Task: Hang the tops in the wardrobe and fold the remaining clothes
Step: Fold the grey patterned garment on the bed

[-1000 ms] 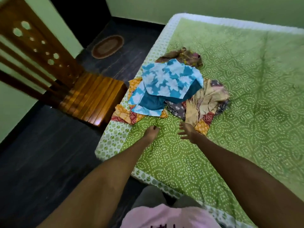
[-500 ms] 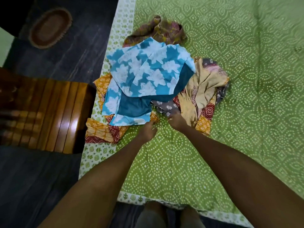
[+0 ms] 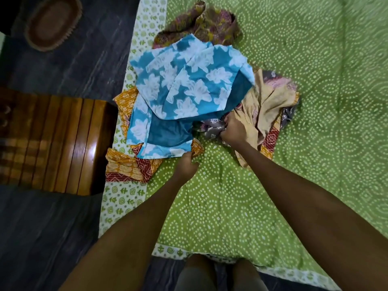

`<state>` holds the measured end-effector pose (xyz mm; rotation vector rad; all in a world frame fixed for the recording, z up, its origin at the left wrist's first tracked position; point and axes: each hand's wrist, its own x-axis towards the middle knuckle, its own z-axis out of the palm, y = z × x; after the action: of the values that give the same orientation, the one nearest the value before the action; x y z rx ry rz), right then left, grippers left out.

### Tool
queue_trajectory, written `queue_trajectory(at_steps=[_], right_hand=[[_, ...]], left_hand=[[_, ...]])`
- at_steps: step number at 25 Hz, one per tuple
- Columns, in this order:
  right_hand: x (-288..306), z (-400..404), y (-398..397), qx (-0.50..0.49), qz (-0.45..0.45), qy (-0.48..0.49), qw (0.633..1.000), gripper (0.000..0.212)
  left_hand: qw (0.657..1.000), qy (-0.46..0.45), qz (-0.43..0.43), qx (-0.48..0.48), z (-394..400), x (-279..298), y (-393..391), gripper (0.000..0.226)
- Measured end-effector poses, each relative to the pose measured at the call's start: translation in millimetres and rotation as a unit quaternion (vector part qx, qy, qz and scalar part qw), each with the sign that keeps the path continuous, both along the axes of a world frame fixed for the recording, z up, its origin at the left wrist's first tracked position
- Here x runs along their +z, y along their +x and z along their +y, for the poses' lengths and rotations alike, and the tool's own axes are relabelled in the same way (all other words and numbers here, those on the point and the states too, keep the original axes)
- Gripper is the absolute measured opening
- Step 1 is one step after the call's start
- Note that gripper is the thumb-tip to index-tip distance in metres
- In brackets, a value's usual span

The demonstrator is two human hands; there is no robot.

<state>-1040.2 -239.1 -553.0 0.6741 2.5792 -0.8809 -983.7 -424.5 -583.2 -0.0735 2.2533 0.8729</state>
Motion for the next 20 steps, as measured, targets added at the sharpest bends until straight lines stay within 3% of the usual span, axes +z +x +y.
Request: queue_trajectory(at_steps=[3,5,7,9,11,14,17,20], right_hand=[[37.2,1.9,9.4,0.143,0.003,0.037,0.989,0.028],[76.8,3.2,8.8,0.185,0.048,0.033,0.981,0.017],[124.0,5.3,6.3,0.187,0.084,-0.012,0.979,0.013],[167.7,9.4,-4.6,0.149,0.119,-0.089,0.978,0.028],[213.6,14.1,-12.9,0.116,0.153,-0.150,0.970,0.021],[275.6,21.2,-18.7,0.114,0.203,-0.175,0.957,0.016],[331.4,21.7,-9.0,0.116,0.225,-0.164,0.953,0.029],[390.1,15.3,-0.3,0.110,0.307,-0.176,0.929,0.036]], left_hand=[[0.999,0.012,0.033,0.022,18.8,37.7,-11.9,0.061],[0.995,0.064,0.037,0.065,34.3,63.7,-23.1,0.066],[0.983,0.119,0.018,0.136,47.0,89.1,-32.7,0.056],[0.970,0.147,0.019,0.192,58.2,113.5,-39.1,0.046],[0.950,0.205,0.047,0.230,62.7,148.7,-37.7,0.036],[0.921,0.258,0.134,0.258,51.5,206.5,-46.4,0.028],[0.896,0.263,0.237,0.267,26.8,270.7,-55.6,0.024],[0.874,0.257,0.375,0.172,0.3,342.5,-55.2,0.013]])
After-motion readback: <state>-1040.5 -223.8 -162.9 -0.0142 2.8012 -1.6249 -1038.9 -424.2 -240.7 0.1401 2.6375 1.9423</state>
